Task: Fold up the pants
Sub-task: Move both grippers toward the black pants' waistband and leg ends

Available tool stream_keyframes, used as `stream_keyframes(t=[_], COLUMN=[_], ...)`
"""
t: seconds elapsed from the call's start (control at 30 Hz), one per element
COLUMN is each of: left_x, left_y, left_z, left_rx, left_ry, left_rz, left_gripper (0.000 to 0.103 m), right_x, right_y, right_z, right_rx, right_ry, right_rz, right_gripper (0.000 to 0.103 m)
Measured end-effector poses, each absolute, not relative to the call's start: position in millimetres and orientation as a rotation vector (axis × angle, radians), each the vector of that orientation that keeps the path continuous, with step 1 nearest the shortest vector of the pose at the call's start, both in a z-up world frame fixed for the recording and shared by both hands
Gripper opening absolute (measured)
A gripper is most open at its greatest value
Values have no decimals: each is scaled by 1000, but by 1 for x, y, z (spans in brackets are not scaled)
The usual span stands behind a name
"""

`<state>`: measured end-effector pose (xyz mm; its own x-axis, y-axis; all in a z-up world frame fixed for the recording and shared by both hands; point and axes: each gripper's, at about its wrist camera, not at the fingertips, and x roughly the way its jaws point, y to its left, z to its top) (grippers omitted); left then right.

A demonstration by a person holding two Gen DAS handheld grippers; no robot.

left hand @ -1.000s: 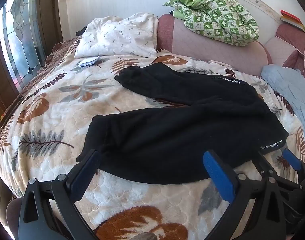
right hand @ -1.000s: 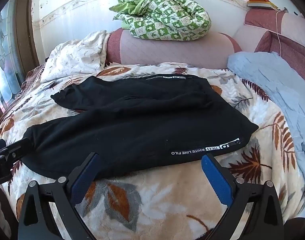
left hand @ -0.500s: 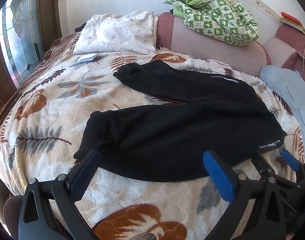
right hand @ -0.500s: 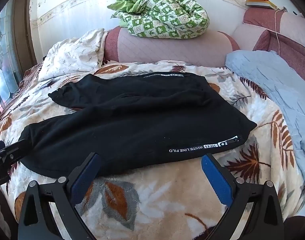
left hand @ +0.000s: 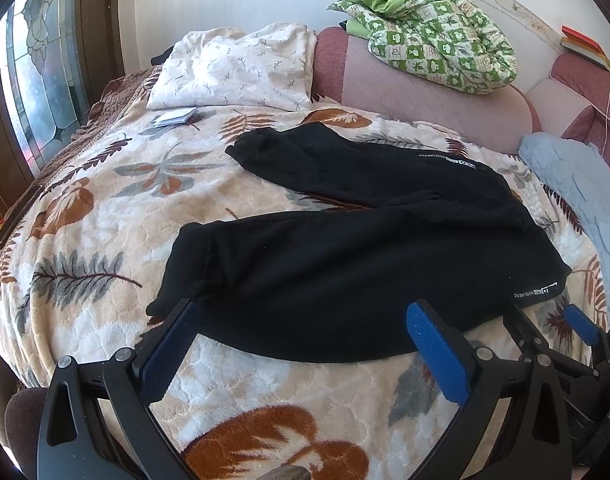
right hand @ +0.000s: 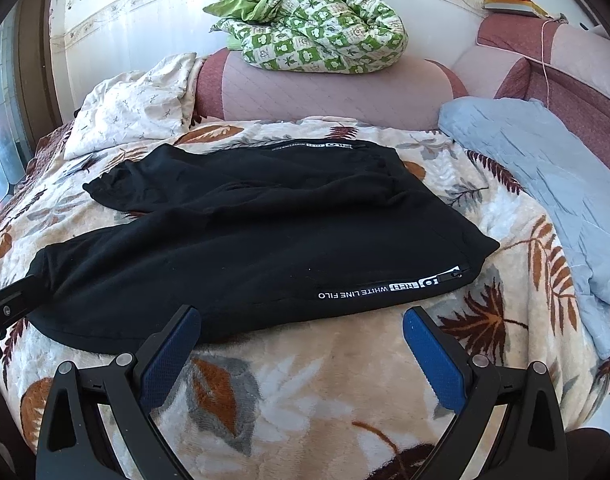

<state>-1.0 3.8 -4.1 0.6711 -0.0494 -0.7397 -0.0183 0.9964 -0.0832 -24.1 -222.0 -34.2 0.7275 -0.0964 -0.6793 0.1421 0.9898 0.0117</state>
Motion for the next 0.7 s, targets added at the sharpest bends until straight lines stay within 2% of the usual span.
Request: stream_keyframes(t=[0.23, 0.7], left_x=[3, -5], left_y=[13, 18], left_z=[-6, 10], left_rx=[-207, -63], left_ry=[895, 914], left_rz=[-50, 4], left_gripper=[103, 103], right_x=[-25, -16], right_y=[-225, -246], right_z=[-30, -9], right_rx=[74, 92], right_ry=[739, 734], right_rz=[-132, -156], right_gripper=[103, 103])
